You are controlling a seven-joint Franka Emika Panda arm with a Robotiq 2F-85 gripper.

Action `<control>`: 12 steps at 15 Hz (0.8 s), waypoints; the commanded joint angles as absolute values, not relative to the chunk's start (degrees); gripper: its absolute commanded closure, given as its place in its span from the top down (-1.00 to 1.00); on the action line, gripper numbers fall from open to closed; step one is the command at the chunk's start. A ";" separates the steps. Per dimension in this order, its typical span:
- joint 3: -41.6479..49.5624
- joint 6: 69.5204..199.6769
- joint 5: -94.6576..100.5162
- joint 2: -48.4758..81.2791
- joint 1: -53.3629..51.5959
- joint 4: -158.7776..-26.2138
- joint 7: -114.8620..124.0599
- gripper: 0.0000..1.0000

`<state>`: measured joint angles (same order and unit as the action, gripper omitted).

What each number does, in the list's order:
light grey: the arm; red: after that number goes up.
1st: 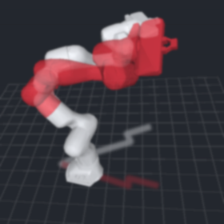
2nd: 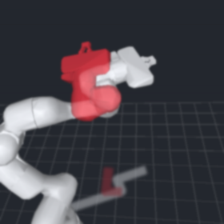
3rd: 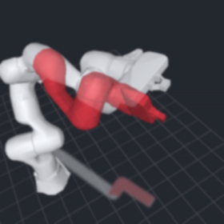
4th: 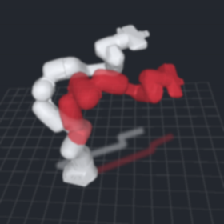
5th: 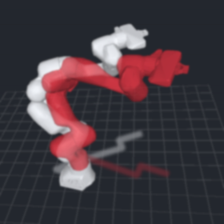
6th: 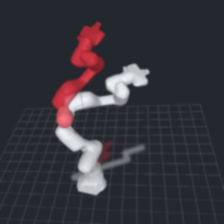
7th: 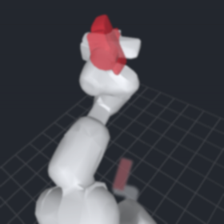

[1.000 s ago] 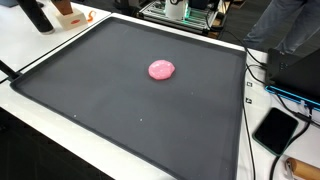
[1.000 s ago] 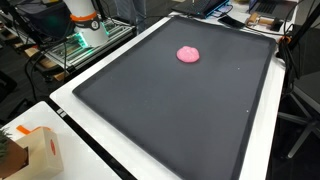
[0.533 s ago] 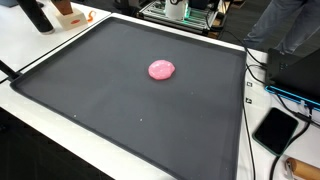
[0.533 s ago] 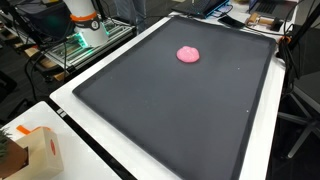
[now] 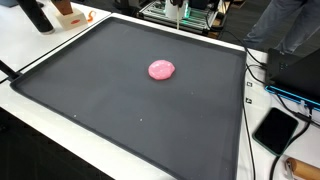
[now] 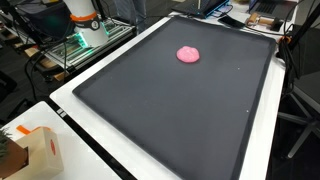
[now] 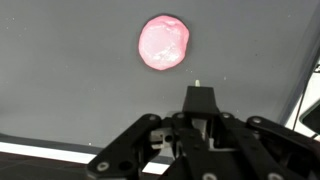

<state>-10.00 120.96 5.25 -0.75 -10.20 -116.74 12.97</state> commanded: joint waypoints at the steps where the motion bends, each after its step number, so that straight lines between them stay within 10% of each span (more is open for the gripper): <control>1: -9.71 126.07 10.55 1.60 -9.79 -119.02 16.23 -0.93; 12: -7.64 128.21 11.38 9.99 -9.96 -119.06 16.81 -0.93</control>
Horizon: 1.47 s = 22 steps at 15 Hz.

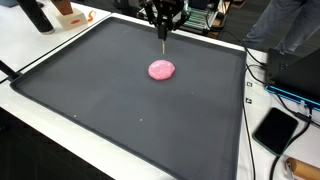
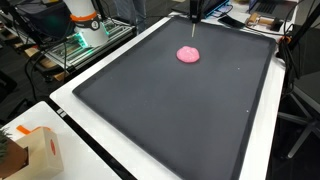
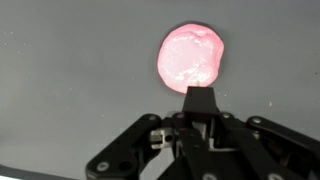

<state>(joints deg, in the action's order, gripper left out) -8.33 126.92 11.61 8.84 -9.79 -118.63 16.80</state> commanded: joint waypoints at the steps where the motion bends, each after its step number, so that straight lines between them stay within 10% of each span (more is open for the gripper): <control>1: -7.53 128.39 11.30 10.34 -9.97 -119.14 16.71 -0.93; 22: -6.25 132.12 9.07 17.16 -10.15 -118.69 15.94 -0.93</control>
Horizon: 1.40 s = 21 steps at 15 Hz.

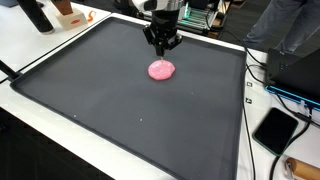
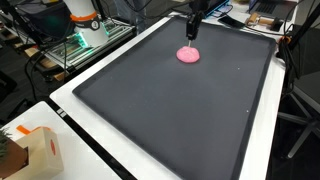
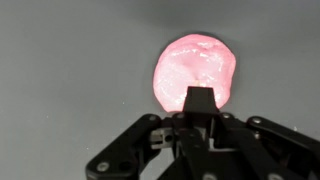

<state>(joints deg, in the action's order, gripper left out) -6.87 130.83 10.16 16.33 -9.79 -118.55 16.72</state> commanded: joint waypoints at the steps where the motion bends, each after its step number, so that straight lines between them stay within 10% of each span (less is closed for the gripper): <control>1: -6.22 132.22 9.07 17.37 -10.17 -118.66 15.94 -0.93; 21: -5.89 133.89 9.48 20.13 -10.62 -118.66 15.86 -0.93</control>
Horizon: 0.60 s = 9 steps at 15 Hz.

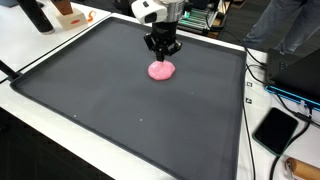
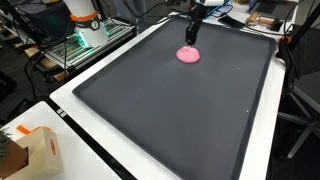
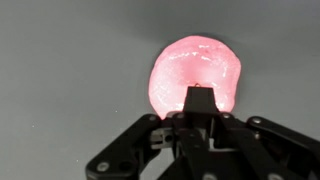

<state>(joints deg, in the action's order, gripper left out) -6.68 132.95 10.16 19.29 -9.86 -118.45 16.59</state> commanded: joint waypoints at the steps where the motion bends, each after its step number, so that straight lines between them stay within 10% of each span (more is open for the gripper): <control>1: -5.86 133.85 9.51 20.22 -10.64 -118.65 15.88 -0.93; 9: -5.79 133.85 9.33 20.55 -10.56 -118.71 15.84 -0.93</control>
